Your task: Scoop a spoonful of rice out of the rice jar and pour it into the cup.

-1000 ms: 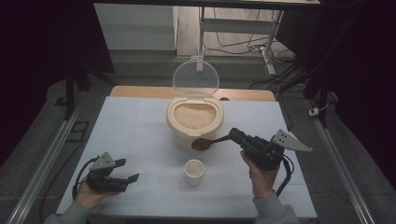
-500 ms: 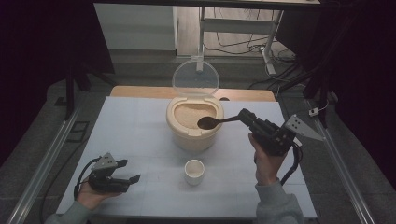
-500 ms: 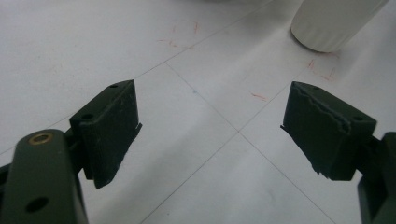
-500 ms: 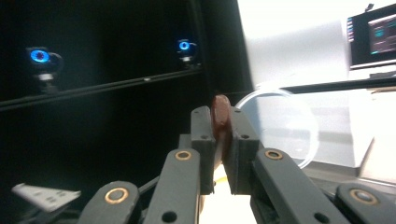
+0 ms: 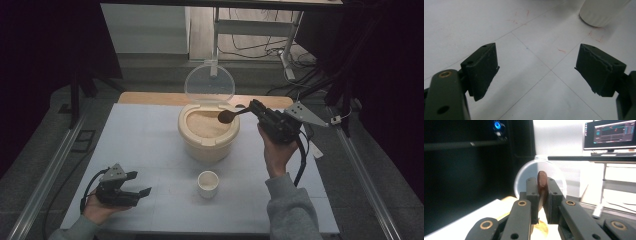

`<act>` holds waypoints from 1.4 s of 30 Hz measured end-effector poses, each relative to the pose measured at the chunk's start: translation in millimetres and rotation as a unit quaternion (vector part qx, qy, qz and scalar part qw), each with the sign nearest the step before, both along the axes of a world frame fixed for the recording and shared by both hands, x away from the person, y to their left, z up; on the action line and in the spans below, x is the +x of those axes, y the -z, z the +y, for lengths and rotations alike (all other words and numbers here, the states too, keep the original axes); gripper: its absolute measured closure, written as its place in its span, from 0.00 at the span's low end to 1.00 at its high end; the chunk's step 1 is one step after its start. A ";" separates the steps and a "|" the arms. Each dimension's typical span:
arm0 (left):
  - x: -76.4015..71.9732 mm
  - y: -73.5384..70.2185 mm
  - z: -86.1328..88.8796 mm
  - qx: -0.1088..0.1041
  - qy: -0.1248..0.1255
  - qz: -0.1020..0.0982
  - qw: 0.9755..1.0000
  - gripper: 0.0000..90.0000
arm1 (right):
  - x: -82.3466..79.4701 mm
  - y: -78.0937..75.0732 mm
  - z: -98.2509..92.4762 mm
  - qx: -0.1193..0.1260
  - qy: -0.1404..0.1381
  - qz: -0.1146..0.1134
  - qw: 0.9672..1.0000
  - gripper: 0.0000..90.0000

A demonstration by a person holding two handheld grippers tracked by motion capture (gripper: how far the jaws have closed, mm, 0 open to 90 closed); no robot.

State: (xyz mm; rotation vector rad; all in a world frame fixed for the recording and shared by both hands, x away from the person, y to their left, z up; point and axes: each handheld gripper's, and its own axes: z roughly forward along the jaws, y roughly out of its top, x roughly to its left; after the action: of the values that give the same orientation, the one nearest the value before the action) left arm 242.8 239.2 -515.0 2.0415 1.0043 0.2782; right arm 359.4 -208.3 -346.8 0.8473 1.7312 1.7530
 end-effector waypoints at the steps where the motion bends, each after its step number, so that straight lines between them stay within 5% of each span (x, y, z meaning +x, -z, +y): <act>1: 0.1 0.1 -0.2 0.000 0.000 0.000 1.000 0.19 | 1.5 -0.4 2.8 -0.010 0.004 -0.002 1.000 0.92; 11: -0.1 0.4 -2.0 0.004 0.001 0.001 1.000 0.18 | 12.8 5.3 24.3 -0.077 0.027 -0.002 0.997 0.92; 17: 0.7 1.5 -2.7 0.004 0.003 0.003 1.000 0.18 | 21.0 16.6 39.8 -0.135 0.048 0.004 0.990 0.92; 23: 0.3 1.2 -2.6 0.003 0.003 0.003 1.000 0.18 | 28.6 32.2 43.9 -0.100 0.046 0.044 0.993 0.92; 27: 0.6 1.4 -3.8 0.005 0.005 0.004 1.000 0.18 | 36.2 39.7 38.8 -0.057 0.042 0.092 0.993 0.92; 34: 0.7 1.6 -5.7 0.008 0.009 0.004 1.000 0.18 | 46.0 53.1 27.8 0.038 0.039 0.159 0.986 0.91; 42: 1.2 1.9 -4.5 0.008 0.008 0.004 1.000 0.19 | 48.4 54.9 24.9 0.075 0.040 0.186 0.979 0.90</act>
State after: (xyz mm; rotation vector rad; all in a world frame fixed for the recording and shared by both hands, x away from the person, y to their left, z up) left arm 244.0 234.7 -516.9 2.0662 0.9928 0.2698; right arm 407.8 -183.3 -401.7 1.3658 1.7739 1.7722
